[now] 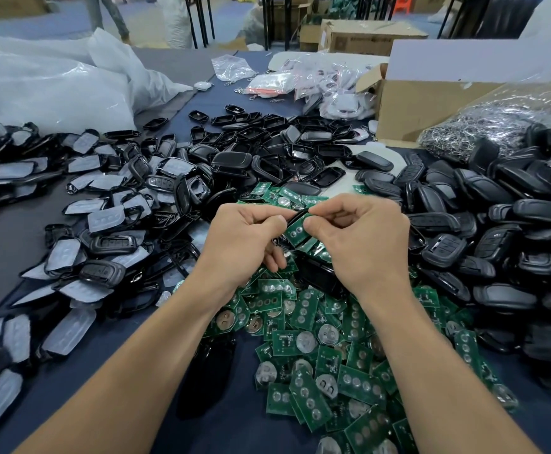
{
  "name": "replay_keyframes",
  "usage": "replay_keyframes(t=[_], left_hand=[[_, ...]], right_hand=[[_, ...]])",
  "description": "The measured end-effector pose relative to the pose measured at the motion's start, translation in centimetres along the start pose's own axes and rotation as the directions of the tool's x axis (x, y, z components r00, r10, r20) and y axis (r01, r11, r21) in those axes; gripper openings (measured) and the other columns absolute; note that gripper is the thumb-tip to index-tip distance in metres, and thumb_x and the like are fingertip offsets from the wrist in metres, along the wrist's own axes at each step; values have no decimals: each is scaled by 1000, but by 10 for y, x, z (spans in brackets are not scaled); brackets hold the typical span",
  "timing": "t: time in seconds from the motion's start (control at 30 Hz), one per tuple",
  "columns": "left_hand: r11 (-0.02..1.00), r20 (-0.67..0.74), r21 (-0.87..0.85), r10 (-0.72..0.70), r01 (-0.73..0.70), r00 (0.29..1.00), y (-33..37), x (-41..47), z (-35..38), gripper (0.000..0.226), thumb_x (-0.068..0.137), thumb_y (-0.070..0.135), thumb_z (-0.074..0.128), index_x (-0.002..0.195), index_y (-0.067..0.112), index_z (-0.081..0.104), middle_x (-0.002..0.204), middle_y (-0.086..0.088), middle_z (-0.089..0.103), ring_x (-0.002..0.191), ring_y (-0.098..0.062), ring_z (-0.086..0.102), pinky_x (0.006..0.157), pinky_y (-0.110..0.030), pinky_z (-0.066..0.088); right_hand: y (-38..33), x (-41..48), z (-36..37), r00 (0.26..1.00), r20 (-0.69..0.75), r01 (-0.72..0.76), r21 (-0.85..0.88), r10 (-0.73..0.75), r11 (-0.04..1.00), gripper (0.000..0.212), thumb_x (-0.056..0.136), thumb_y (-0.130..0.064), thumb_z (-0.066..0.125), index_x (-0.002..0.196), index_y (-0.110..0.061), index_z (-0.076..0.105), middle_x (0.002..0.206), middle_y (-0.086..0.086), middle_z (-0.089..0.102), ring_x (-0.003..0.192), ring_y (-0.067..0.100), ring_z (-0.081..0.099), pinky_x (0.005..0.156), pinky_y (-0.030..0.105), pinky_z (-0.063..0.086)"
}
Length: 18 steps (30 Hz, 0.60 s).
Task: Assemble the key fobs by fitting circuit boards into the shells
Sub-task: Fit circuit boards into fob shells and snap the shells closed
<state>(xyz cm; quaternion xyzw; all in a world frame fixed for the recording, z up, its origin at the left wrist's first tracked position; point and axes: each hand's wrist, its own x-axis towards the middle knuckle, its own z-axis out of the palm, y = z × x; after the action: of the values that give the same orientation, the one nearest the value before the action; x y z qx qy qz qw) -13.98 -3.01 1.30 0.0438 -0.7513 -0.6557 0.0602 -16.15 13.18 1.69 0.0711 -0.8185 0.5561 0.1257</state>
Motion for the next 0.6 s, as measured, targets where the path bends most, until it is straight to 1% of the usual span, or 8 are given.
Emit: replay_keyframes(t=[0.07, 0.13, 0.2, 0.3, 0.37, 0.43, 0.53, 0.6], left_hand=[[1000, -1, -5, 3, -3, 1000, 0, 0, 1, 46, 99, -2, 62, 77, 33, 82, 67, 1, 76, 41, -19, 63, 40, -23, 48], [1000, -12, -2, 7, -7, 1000, -1, 0, 1, 49, 99, -1, 62, 75, 36, 83, 69, -1, 77, 41, -20, 62, 39, -23, 47], [1000, -27, -1, 14, -14, 1000, -2, 1, 1, 43, 98, 0, 63, 78, 33, 84, 68, -2, 77, 40, -19, 60, 38, -23, 45], [1000, -33, -6, 18, -19, 999, -4, 1, 0, 29, 95, 2, 69, 86, 26, 82, 63, -2, 74, 39, -16, 59, 38, -20, 42], [999, -15, 19, 26, -26, 1000, -4, 0, 0, 19, 90, 4, 76, 91, 23, 81, 58, -4, 71, 39, -14, 57, 38, -19, 41], [998, -15, 52, 39, -38, 999, -5, 0, 0, 24, 86, 1, 79, 91, 24, 79, 55, -3, 70, 37, -12, 55, 40, -19, 43], [998, -38, 49, 48, -46, 998, -5, 0, 0, 30, 84, -5, 79, 86, 24, 79, 54, -1, 70, 35, -12, 53, 39, -20, 43], [999, -56, 21, 40, -39, 998, -5, 0, 0, 25, 83, -7, 79, 90, 16, 81, 55, 0, 71, 34, -12, 53, 37, -19, 41]], right_hand=[[-1, 0, -1, 1000, 9, 1, -3, -1, 1000, 19, 77, -9, 89, 76, -26, 81, 70, -24, 71, 60, -7, 65, 60, 6, 48], [-2, -1, -1, 1000, 12, 6, -4, -6, 1000, 20, 76, -9, 89, 75, -26, 80, 69, -23, 71, 59, -6, 65, 59, 7, 49], [-2, -1, -1, 1000, 6, 15, -4, -15, 1000, 19, 76, -9, 90, 75, -26, 81, 68, -22, 71, 59, -5, 65, 59, 8, 50], [-3, -2, -1, 1000, -10, 28, -30, -29, 999, 19, 76, -10, 90, 75, -26, 81, 69, -27, 69, 58, -8, 64, 58, 6, 47], [-4, -3, 1, 999, -28, 34, -57, -36, 998, 18, 75, -11, 90, 76, -27, 81, 62, -26, 68, 59, -9, 63, 58, 4, 46], [-4, -4, 2, 998, -41, 40, -89, -44, 995, 17, 75, -13, 90, 77, -27, 81, 58, -25, 65, 60, -10, 63, 59, 3, 45], [-2, -4, 5, 996, -63, 52, -147, -62, 988, 16, 73, -20, 92, 75, -28, 79, 61, -20, 64, 66, -3, 63, 60, 8, 47], [-1, -4, 5, 993, -103, 38, -176, -57, 984, 17, 70, -27, 93, 76, -29, 76, 65, -17, 64, 65, 3, 60, 59, 10, 45]])
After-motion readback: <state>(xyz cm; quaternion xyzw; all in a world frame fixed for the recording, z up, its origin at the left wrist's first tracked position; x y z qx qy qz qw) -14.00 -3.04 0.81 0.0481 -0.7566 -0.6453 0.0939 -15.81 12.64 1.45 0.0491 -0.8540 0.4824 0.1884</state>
